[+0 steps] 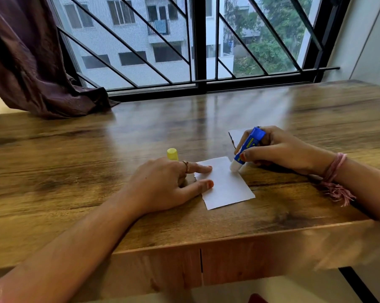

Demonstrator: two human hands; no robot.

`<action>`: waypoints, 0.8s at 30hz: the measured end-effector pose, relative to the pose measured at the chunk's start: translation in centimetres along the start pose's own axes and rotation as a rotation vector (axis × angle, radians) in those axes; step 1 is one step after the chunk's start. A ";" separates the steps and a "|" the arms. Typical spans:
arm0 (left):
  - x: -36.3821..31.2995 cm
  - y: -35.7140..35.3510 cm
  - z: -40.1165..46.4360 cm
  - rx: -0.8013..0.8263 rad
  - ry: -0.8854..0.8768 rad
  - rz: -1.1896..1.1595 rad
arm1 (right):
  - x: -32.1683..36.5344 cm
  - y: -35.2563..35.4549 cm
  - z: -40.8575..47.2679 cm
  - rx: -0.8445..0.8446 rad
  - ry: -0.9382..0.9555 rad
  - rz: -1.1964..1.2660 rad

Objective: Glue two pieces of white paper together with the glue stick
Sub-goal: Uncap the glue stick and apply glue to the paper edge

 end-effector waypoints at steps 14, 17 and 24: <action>0.3 -0.1 0.1 -0.004 0.012 0.000 | 0.8 -0.1 -0.3 0.025 0.003 -0.011; 0.3 -0.2 0.1 -0.005 0.013 -0.006 | 1.2 -0.4 -0.4 0.083 0.004 -0.007; 0.3 0.0 0.0 -0.026 0.010 -0.010 | 1.0 -0.4 -0.4 0.072 -0.015 0.007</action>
Point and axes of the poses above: each hand's wrist, its own z-axis towards the middle knuckle, its own y-axis out of the back of the hand, x = y × z, the point moved 6 cm from there along z, towards the middle knuckle, and after that the axes turned 12 degrees about y, right-handed, at the moved point
